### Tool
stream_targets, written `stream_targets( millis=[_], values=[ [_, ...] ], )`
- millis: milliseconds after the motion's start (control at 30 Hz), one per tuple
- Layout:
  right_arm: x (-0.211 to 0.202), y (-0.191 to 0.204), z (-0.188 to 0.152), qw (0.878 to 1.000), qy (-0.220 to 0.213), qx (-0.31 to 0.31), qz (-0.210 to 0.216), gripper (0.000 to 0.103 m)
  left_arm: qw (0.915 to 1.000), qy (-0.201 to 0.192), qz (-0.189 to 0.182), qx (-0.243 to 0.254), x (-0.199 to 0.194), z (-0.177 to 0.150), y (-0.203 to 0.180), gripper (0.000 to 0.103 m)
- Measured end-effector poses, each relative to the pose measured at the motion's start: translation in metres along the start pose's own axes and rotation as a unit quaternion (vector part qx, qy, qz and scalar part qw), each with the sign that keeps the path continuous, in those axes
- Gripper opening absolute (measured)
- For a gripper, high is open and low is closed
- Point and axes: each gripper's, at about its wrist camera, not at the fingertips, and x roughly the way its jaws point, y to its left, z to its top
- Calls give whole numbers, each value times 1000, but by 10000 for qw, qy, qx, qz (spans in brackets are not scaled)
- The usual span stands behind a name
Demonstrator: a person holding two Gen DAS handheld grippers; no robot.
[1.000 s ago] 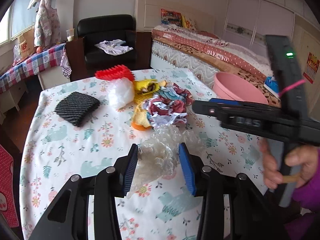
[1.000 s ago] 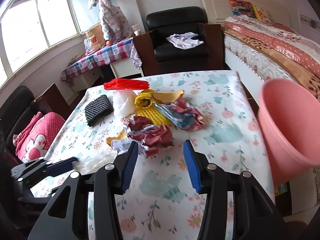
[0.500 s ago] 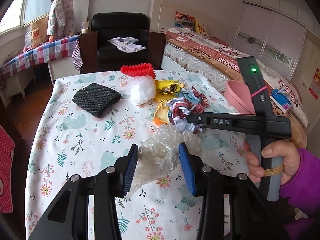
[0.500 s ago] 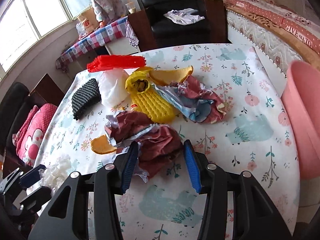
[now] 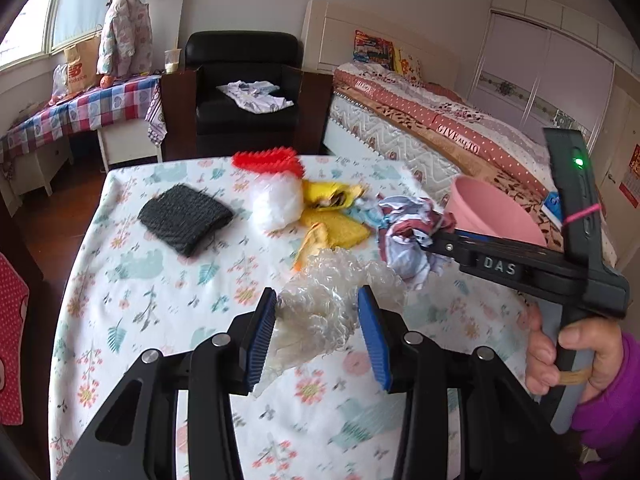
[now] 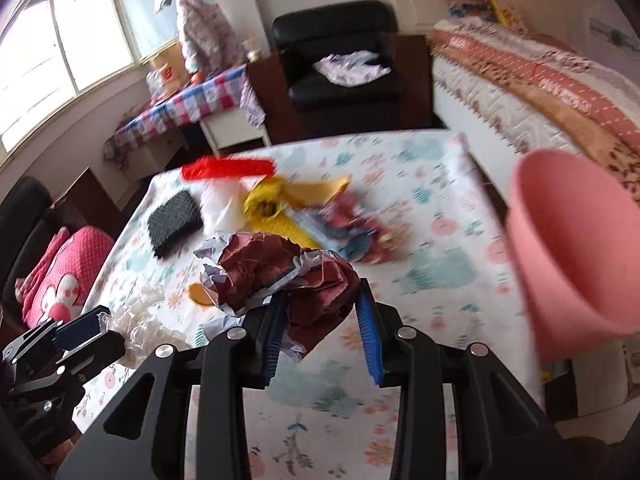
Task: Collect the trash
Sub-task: 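Carry the wrap with the left tool into the pink bucket while the right tool drops the cloth there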
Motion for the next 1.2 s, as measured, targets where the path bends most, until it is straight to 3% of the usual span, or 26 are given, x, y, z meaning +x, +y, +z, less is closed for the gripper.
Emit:
stream_targets(
  millis=[633,1200],
  values=[
    [-69,-116,10,9895,-724,748,-1000,35,9984,-196,-219,489,44,65,-121,42],
    [-71,-189,12,9829,-635,970,-1429,35,9954,27,-207,936,105,85,-214,42]
  ],
)
